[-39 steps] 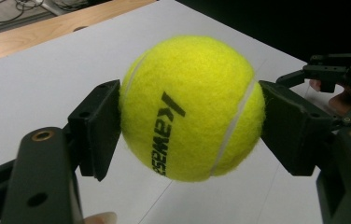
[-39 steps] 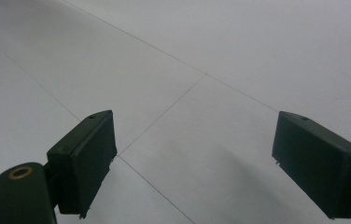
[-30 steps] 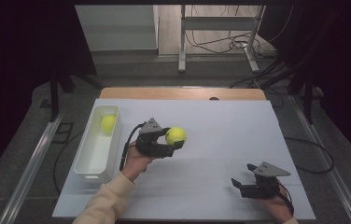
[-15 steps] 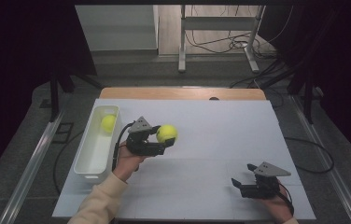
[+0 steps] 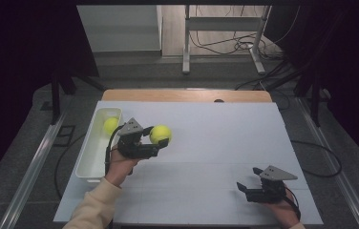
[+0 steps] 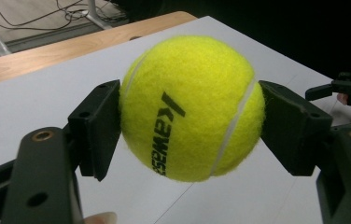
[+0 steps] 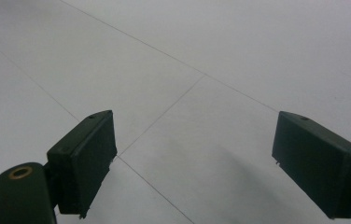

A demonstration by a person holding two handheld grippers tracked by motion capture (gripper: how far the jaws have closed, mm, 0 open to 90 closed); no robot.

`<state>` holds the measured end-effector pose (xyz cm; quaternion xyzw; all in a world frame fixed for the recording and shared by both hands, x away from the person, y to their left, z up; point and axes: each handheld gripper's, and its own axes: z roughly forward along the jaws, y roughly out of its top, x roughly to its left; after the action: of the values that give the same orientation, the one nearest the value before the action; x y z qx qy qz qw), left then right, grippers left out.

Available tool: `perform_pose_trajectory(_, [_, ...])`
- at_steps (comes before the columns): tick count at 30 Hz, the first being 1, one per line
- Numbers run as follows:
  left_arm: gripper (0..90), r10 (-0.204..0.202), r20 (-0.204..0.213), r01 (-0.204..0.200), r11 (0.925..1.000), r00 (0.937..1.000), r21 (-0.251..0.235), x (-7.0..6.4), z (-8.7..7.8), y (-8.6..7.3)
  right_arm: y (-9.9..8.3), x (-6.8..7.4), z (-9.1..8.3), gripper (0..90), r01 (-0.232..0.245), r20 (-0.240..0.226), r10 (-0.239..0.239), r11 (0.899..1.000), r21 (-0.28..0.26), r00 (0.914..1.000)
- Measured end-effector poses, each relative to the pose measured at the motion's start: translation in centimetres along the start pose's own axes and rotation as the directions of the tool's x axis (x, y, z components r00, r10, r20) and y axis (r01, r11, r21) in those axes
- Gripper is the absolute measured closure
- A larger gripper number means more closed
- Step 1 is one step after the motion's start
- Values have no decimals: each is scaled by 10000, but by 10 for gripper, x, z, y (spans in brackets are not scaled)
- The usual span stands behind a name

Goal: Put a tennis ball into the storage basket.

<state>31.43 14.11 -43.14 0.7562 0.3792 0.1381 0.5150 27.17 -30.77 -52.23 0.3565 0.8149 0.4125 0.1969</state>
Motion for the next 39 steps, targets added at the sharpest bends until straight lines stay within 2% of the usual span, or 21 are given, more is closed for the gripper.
perform_pose_trajectory(23, [267,-439,-756,405,9981,9962,-463,21,-37,-6,0,0,0,139,-23,-27,23,10000,-9,10000])
perform_pose_trajectory(33, [266,-747,-1129,676,9956,9908,-651,33,-53,-13,0,0,0,140,-8,26,8,10000,5,10000])
perform_pose_trajectory(38, [267,-917,-1365,822,9939,9864,-735,39,-61,-18,0,0,0,140,-14,35,14,10000,-1,10000])
perform_pose_trajectory(39, [267,-1004,-1482,897,9930,9838,-771,43,-66,-21,0,0,0,139,-11,13,11,10000,-20,10000])
